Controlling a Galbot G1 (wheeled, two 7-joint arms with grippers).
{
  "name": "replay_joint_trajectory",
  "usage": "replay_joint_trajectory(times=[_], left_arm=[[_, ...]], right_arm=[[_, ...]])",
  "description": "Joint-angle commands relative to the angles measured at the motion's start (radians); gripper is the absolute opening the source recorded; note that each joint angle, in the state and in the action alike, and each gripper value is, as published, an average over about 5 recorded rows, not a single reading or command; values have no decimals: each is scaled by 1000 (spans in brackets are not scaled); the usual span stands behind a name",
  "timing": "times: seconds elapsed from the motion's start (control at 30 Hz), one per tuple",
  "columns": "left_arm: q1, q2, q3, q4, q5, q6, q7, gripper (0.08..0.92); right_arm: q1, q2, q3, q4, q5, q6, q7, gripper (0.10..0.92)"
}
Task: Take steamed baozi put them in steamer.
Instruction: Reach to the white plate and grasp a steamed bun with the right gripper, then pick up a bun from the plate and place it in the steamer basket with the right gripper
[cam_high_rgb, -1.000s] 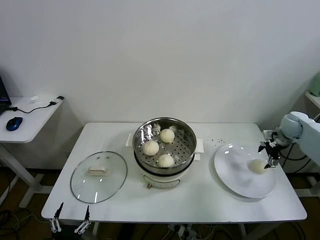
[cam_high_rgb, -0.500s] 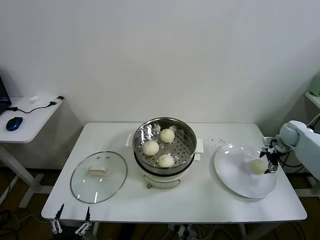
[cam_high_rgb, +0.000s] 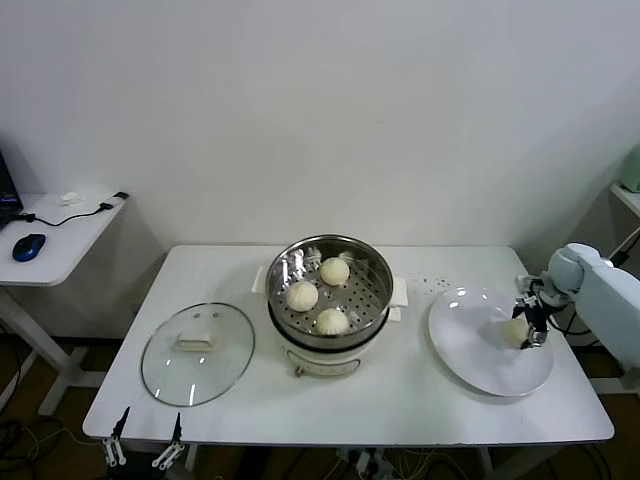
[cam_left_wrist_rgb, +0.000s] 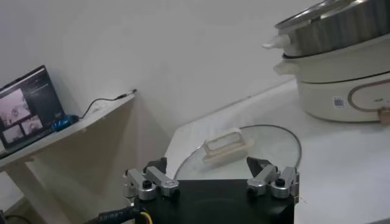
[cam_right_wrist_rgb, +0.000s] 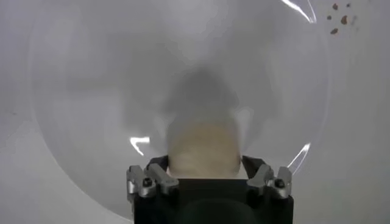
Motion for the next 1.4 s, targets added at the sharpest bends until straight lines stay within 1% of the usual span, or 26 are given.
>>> replay_joint_trajectory(times=[0.03,0.2,0.4,0.53,0.7,0.87,1.0,1.07,1.17,1.4], left_arm=[[-1,1,1,0,1,0,0,823],[-1,0,3,-1,3,0,0,823],[2,1,2,-2,0,-3,0,823],[2,2,3,-3,-5,-6,0,823],[-1,3,9,-3,-16,-17,1,823],[-6,4,25,-4,-32,-29,1,823],[-17,5,36,-8,-49,-33,2,823],[-23,7,38,-10,-55,-33,4,823],[-31,13,42,-12,-58,-33,5,823],[-42,20,43,-9,-75,-39,6,823]], right_arm=[[10,18,-3,-27,-4,3,-16,725],[28,15,-24,-27,17,-1,-25,642],[72,-5,-101,5,108,-30,-27,594],[196,-19,-246,53,286,-73,-15,577],[462,8,-533,116,601,-135,18,569],[739,91,-821,208,901,-192,39,576],[886,184,-993,280,1119,-227,76,577],[928,236,-1053,304,1193,-238,93,577],[966,310,-1108,332,1261,-252,112,577],[940,461,-1166,407,1313,-287,186,577]])
